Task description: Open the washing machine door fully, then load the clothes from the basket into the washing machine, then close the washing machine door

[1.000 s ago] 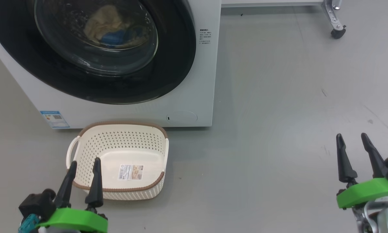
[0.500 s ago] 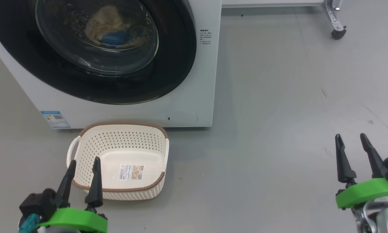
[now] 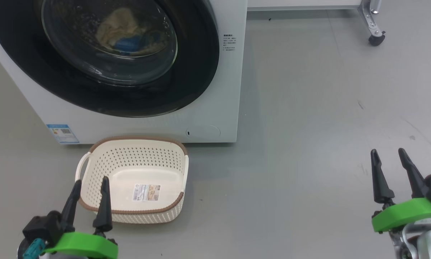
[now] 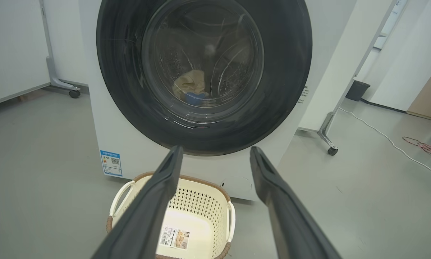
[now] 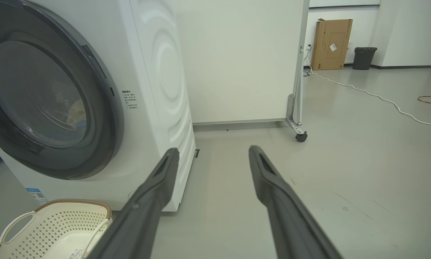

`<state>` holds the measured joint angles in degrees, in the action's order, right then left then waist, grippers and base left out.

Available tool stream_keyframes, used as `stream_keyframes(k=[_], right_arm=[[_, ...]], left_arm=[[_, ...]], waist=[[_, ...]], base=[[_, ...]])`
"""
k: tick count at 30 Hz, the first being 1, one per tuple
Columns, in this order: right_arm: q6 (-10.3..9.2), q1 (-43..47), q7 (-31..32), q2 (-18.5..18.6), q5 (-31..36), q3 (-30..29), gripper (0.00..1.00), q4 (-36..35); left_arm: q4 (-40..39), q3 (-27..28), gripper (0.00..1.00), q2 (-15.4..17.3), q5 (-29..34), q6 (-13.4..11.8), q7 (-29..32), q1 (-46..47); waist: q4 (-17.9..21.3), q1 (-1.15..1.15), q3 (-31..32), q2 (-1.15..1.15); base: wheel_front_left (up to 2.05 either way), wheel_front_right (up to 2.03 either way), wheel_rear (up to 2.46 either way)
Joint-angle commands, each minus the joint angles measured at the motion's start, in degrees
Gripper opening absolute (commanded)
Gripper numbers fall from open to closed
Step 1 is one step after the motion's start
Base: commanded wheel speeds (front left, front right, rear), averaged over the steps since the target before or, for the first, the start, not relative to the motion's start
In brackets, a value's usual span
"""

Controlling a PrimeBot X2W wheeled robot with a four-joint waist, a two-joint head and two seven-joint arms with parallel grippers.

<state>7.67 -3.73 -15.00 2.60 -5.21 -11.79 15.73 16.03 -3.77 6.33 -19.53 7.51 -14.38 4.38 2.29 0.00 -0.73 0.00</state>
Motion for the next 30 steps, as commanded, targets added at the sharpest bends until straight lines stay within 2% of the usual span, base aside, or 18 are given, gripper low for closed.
stream_keyframes(k=[1,30], right_arm=[[-0.19,-2.27,0.00,0.28,-0.25,1.39,1.00,-1.67],[-0.19,-2.16,0.00,0.28,0.49,1.97,1.00,-1.58]], left_arm=[[-1.54,2.48,1.00,0.78,1.27,-0.02,-0.62,1.68],[-0.21,5.25,1.00,-0.87,3.65,-0.02,-0.62,1.21]], waist=[[-0.01,0.00,0.03,0.00],[0.06,0.00,0.44,0.00]], base=[[0.00,0.00,0.00],[0.00,0.00,0.00]])
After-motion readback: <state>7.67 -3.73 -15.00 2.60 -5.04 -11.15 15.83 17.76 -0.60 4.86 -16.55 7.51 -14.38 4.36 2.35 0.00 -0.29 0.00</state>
